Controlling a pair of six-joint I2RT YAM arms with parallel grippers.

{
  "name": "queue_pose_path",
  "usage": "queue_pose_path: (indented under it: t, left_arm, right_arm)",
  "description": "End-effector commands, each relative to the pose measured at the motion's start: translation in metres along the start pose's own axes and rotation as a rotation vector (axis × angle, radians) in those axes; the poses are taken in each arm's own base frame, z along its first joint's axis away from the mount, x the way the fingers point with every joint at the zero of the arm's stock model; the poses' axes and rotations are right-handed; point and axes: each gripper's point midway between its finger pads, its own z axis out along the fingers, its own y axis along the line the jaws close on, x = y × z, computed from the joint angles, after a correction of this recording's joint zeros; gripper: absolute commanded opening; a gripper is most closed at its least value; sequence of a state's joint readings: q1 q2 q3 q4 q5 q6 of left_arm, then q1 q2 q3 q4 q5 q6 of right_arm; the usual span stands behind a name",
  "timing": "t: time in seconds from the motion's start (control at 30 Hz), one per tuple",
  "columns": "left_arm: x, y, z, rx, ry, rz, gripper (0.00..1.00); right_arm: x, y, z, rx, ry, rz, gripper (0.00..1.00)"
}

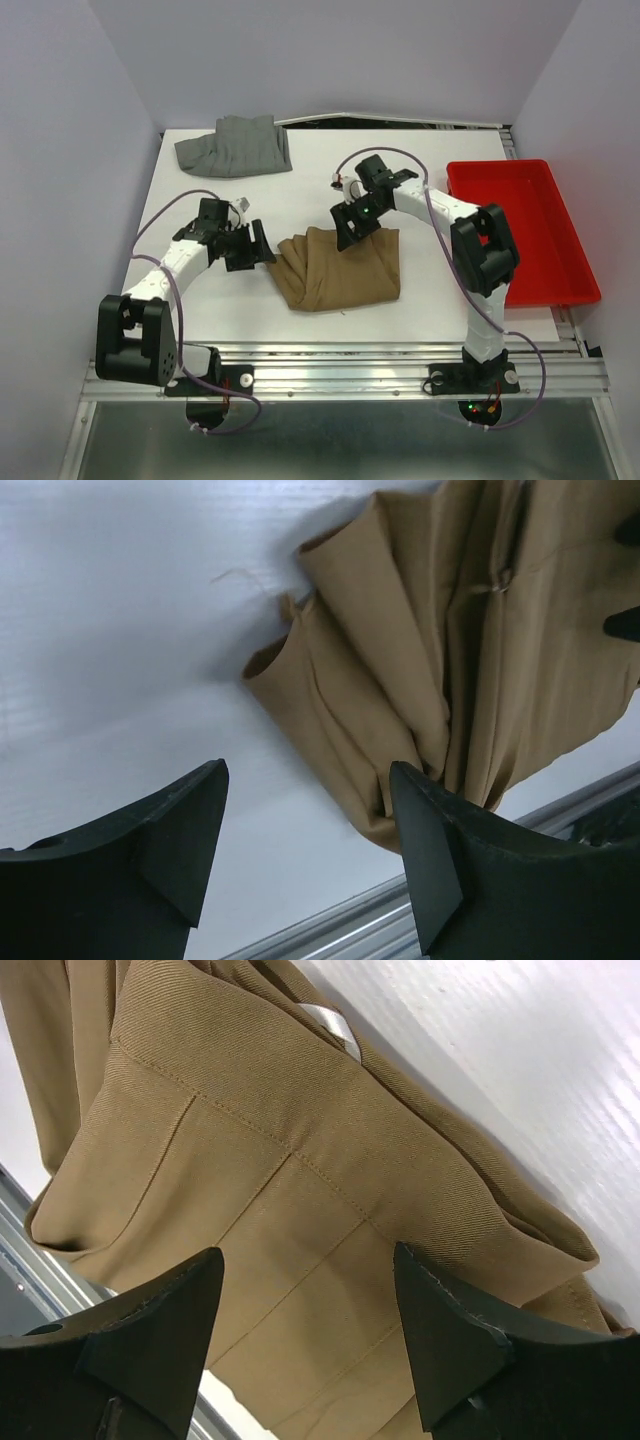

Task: Fold and stack the skirts
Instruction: Fold the skirt

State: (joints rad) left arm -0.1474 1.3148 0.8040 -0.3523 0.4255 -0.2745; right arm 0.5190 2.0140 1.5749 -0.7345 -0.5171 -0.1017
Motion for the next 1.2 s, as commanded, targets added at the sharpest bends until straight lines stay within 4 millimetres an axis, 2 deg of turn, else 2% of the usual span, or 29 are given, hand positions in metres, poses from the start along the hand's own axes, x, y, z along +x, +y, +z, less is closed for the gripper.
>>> queue_pose_path:
  t: [0.0,0.07,0.17,0.23,0.3,0.33,0.4,0.43,0.47,0.5,0.53,0.57,0.6,0.67,0.7,0.77,0.9,1.0,1.17]
  left_arm:
    - [-0.006,0.003,0.003,0.009,-0.024,-0.15,0.76]
    - [0.004,0.012,0.013,-0.01,0.011,-0.173,0.73]
    - [0.012,0.012,0.024,0.013,0.049,-0.193,0.71]
    - [0.005,0.009,0.03,0.044,0.043,-0.185,0.7]
    - [0.002,0.005,0.041,0.074,0.064,-0.181,0.65]
    - [-0.009,0.0,0.045,0.099,0.04,-0.164,0.62]
    - [-0.016,-0.005,0.056,0.138,0.037,-0.166,0.55]
    - [-0.017,-0.009,0.06,0.154,0.041,-0.164,0.5]
    - [-0.018,-0.012,0.065,0.176,0.051,-0.165,0.39]
    - [-0.028,-0.017,0.067,0.196,0.026,-0.148,0.33]
    - [-0.035,-0.022,0.069,0.212,0.007,-0.132,0.19]
    - [-0.042,-0.025,0.07,0.223,-0.01,-0.123,0.13]
    - [-0.058,-0.031,0.071,0.239,-0.04,-0.113,0.09]
    - [-0.07,-0.039,0.07,0.271,-0.053,-0.113,0.0]
    - [-0.074,-0.043,0.071,0.284,-0.054,-0.12,0.0]
    - [-0.086,-0.056,0.066,0.323,-0.069,-0.13,0.0]
    - [-0.1,-0.068,0.057,0.354,-0.104,-0.156,0.0]
    - [-0.102,-0.069,0.057,0.352,-0.105,-0.196,0.0]
    - [-0.101,-0.069,0.061,0.351,-0.09,-0.231,0.0]
  right_arm:
    - [-0.034,0.001,-0.022,0.051,-0.102,-0.02,0.75]
    - [-0.041,-0.002,-0.023,0.072,-0.116,-0.001,0.75]
    - [-0.056,-0.007,-0.028,0.11,-0.148,-0.013,0.75]
    - [-0.068,-0.008,-0.035,0.132,-0.17,-0.037,0.75]
    - [-0.075,-0.007,-0.041,0.141,-0.184,-0.062,0.75]
    - [-0.082,-0.004,-0.045,0.133,-0.2,-0.076,0.75]
    - [-0.085,0.002,-0.047,0.109,-0.204,-0.08,0.74]
    - [-0.088,0.006,-0.049,0.092,-0.205,-0.084,0.74]
    - [-0.097,0.012,-0.055,0.077,-0.225,-0.08,0.73]
    - [-0.096,0.019,-0.051,0.054,-0.21,-0.072,0.72]
    - [-0.098,0.025,-0.051,0.022,-0.214,-0.066,0.72]
    - [-0.099,0.032,-0.049,0.001,-0.215,-0.062,0.7]
    - [-0.103,0.042,-0.046,-0.021,-0.226,-0.057,0.7]
    - [-0.105,0.056,-0.04,-0.063,-0.231,-0.021,0.69]
    - [-0.104,0.066,-0.035,-0.08,-0.227,-0.007,0.68]
    - [-0.105,0.072,-0.022,-0.093,-0.225,0.017,0.67]
    - [-0.096,0.08,0.006,-0.102,-0.187,0.091,0.64]
    - [-0.093,0.084,0.022,-0.106,-0.177,0.162,0.65]
    - [-0.103,0.08,0.035,-0.095,-0.249,0.225,0.64]
